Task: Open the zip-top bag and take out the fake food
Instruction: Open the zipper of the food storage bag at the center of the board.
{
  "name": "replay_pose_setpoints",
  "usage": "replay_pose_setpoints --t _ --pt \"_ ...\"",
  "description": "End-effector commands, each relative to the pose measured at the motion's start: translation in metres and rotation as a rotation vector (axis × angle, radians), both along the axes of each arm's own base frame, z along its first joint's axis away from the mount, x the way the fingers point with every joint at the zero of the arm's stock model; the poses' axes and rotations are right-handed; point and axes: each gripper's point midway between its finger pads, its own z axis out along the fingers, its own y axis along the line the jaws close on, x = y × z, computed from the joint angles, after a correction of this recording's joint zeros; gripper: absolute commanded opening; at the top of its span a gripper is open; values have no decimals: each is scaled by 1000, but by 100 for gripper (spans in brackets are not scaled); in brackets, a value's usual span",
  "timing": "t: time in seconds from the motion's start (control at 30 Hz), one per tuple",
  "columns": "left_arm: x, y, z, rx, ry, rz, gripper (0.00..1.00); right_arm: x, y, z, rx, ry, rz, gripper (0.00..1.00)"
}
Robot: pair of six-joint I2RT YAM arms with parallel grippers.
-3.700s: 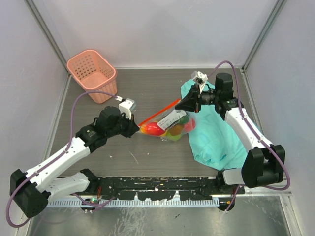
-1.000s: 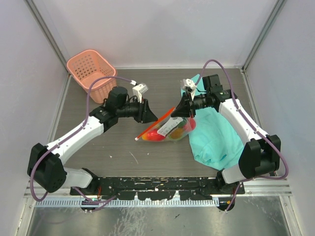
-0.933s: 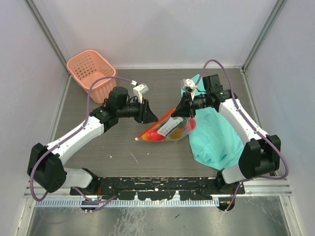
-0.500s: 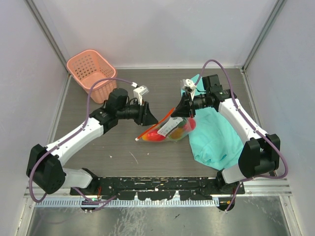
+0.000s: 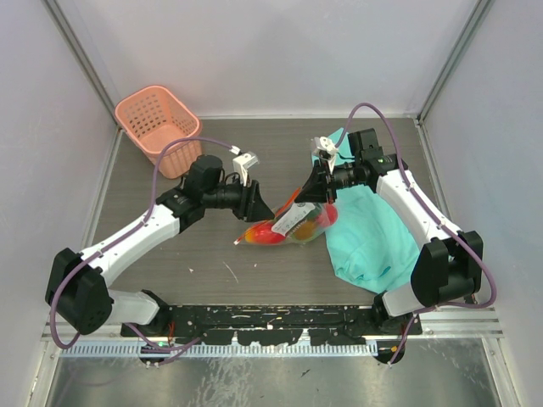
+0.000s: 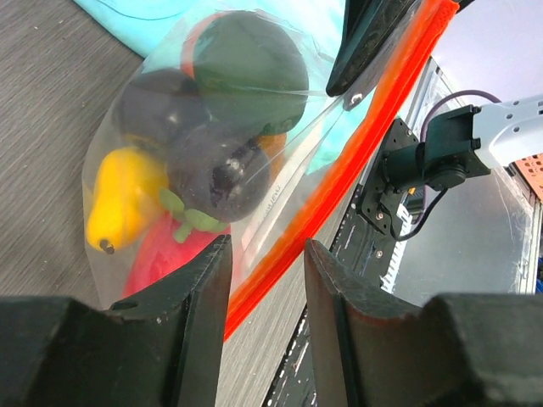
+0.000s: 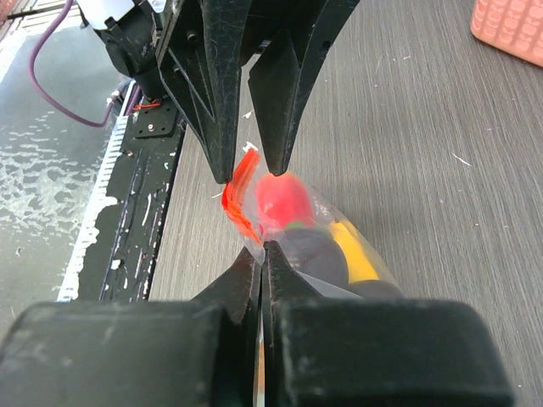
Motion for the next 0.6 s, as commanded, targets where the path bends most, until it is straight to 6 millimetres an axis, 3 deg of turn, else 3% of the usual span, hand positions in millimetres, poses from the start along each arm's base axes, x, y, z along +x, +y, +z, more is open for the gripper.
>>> replay_pose_setpoints --t 0.0,0.33,0.57 --pt "-5 -2 20 -47 -74 -39 41 1 4 18 29 -50 23 1" --pt "1 0 14 -18 -70 -10 39 1 4 19 29 -53 23 1" --pt "6 1 14 -10 -66 21 31 1 4 18 28 -51 23 1"
